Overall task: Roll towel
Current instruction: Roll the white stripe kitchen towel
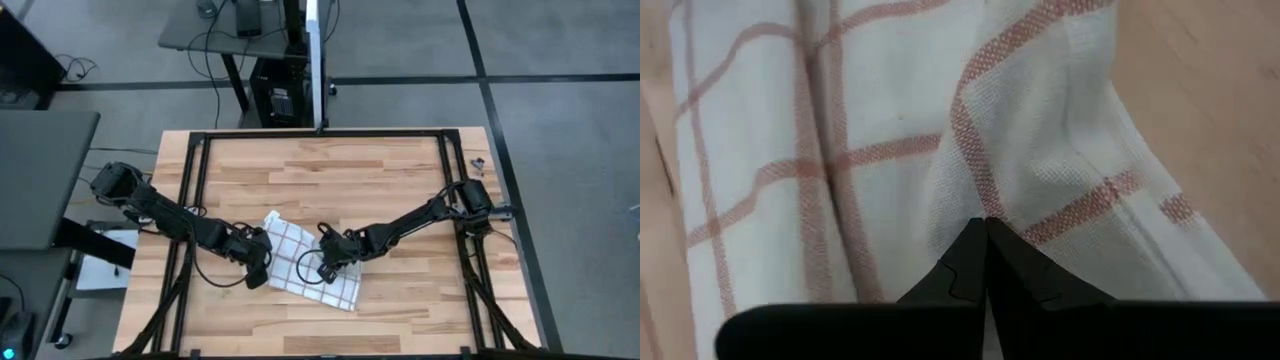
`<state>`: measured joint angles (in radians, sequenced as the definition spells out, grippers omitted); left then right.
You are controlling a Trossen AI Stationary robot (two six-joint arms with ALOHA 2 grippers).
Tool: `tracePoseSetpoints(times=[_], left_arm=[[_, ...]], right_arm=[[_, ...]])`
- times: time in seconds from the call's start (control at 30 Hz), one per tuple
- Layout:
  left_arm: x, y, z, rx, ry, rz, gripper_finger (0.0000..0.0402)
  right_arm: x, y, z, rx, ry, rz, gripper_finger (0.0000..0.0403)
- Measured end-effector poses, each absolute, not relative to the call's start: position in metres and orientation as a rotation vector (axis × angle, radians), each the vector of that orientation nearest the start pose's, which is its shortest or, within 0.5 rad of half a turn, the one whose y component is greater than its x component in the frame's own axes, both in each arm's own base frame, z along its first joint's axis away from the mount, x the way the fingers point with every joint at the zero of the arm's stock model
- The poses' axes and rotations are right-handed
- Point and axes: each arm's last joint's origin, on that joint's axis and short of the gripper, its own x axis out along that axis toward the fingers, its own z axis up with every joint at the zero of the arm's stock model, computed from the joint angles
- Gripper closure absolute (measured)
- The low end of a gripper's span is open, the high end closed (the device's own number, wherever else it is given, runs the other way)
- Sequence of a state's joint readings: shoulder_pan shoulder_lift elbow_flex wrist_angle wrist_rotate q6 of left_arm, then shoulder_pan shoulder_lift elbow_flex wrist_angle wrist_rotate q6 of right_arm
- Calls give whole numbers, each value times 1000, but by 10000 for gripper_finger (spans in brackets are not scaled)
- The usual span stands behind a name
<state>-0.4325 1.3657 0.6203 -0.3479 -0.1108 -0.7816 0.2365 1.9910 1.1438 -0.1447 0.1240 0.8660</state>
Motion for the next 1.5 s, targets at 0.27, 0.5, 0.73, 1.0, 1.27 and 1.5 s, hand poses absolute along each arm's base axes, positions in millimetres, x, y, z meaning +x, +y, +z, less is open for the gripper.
tracePoseSetpoints(times=[0.27, 0.5, 0.73, 1.0, 1.27, 1.5], left_arm=[[205, -98, 167, -453, 1049, 108, 275], [204, -99, 172, -473, 1034, 98, 275], [211, -103, 206, -421, 931, -34, 275], [211, -87, 203, -315, 994, -1, 267], [215, -67, 200, -302, 1054, -49, 212], [211, -39, 180, -241, 1085, 78, 201]], right_arm=[[377, 57, 152, 636, 882, -351, 403], [368, 73, 153, 624, 960, -295, 403], [353, 126, 198, 633, 831, -77, 403], [346, 157, 186, 708, 861, -73, 386], [343, 170, 185, 723, 854, -46, 300], [350, 176, 166, 746, 853, -51, 279]])
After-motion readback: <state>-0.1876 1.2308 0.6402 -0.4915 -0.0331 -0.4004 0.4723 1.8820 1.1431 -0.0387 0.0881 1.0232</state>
